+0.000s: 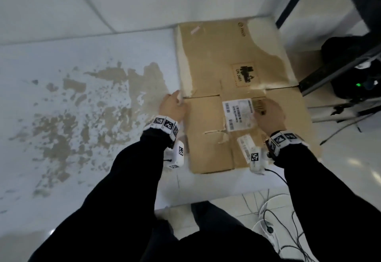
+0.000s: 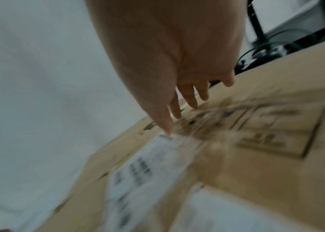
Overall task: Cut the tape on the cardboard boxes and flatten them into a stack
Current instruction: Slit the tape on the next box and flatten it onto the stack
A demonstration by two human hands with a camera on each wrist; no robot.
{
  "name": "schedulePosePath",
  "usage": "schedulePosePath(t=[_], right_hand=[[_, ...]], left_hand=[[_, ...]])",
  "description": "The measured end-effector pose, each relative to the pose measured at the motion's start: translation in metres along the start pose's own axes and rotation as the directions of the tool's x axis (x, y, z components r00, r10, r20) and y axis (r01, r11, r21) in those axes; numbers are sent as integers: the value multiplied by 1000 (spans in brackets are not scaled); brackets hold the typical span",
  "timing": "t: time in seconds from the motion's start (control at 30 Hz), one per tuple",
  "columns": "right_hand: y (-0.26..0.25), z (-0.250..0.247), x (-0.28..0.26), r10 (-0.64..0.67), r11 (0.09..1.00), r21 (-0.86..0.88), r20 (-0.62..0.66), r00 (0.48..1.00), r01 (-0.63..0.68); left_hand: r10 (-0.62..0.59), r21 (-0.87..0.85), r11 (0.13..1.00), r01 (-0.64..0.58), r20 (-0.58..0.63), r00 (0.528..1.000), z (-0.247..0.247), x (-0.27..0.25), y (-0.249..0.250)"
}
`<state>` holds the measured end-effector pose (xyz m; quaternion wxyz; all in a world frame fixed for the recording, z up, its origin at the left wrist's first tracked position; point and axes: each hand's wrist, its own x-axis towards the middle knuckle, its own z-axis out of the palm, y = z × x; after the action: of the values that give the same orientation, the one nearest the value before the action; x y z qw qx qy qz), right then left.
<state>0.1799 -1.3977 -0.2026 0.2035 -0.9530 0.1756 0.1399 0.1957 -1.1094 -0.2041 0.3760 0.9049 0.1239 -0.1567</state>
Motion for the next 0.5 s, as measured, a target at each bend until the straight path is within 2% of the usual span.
schedulePosePath(t=[0.07, 0.13, 0.2, 0.27, 0.3, 0.33, 0.4, 0.43, 0.5], right_hand=[[-23, 8, -19, -79, 984, 151, -115, 990, 96], [-61, 22, -47, -205, 927, 290, -139, 969, 238], [-103, 43, -81, -320, 831, 474, -22, 947, 291], [-145, 68, -119, -472, 765, 575, 194, 860, 290], [-163, 83, -139, -537, 756, 589, 307, 786, 287], [-181, 98, -163, -592, 758, 581, 423, 686, 295], [-213, 128, -212, -633, 773, 541, 628, 452, 332], [-226, 143, -235, -624, 776, 509, 707, 334, 371], [-250, 177, -281, -561, 757, 443, 818, 130, 480]], left_hand=[[4, -168, 986, -7, -19, 1000, -15, -24, -17], [-17, -299, 954, 1, -50, 999, -32, -62, -49], [-90, -393, 919, 40, -110, 990, -48, -107, -91], [-204, -475, 875, 93, -188, 961, -61, -159, -137], [-272, -520, 845, 127, -212, 939, -63, -186, -160], [-345, -568, 807, 166, -225, 911, -64, -215, -186], [-499, -662, 708, 246, -223, 837, -62, -270, -236], [-578, -699, 652, 293, -209, 789, -59, -295, -261], [-737, -750, 527, 399, -170, 654, -46, -344, -315]])
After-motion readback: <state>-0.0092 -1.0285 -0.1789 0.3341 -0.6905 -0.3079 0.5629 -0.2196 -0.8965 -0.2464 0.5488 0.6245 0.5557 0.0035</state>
